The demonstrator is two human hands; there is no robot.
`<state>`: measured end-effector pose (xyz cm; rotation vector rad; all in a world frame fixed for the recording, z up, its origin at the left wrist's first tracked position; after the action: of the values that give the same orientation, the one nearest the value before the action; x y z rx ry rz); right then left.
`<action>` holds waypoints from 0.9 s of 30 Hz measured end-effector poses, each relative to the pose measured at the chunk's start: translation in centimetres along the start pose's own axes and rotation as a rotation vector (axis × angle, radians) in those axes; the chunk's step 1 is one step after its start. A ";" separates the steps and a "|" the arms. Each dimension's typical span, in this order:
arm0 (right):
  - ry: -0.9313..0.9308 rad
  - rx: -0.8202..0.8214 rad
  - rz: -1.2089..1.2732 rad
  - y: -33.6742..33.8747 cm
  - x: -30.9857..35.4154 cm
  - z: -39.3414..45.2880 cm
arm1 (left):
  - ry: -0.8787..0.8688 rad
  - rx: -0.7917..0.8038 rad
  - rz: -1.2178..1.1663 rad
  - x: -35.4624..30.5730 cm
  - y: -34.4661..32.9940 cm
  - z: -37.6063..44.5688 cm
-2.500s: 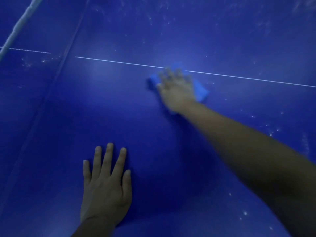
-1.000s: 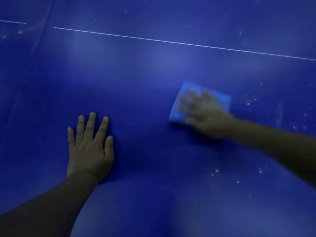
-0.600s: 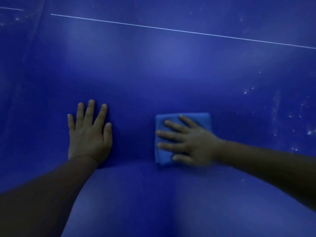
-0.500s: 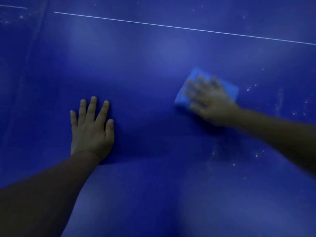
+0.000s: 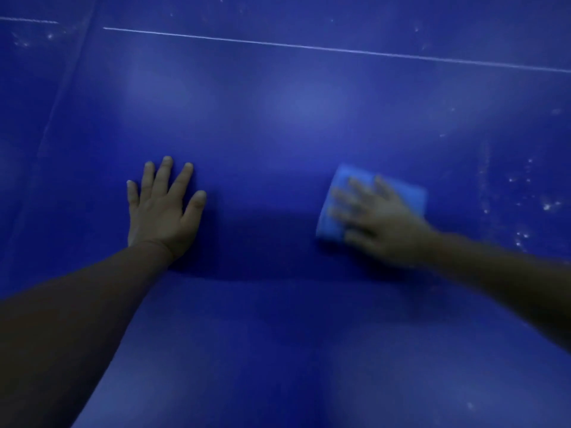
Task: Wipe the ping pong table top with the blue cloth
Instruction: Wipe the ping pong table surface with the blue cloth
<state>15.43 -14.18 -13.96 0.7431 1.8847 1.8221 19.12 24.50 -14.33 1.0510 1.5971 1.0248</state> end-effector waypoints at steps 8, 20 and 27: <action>-0.588 -0.088 0.025 -0.5 3.7 -0.5 | -0.277 -0.034 -0.038 0.2 0.4 -6.5; -1.096 -0.078 0.186 -0.5 4.0 -6.6 | -0.638 0.107 0.194 1.8 -3.3 -18.8; -0.594 -0.036 0.090 -3.1 24.0 -7.7 | -0.613 0.135 0.170 1.6 -3.1 -18.8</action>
<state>-8.29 -5.00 -14.98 1.2118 1.4424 1.4564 0.08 22.48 -13.60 1.4449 1.0958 0.6152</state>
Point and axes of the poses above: each hand's wrist, its own z-axis towards the middle knuckle, its own y-axis out of the back of the hand, x = y × z, the point moved 1 cm from there along z, towards the middle knuckle, and after that the axes turned 11 degrees about y, right-handed, at the moved point
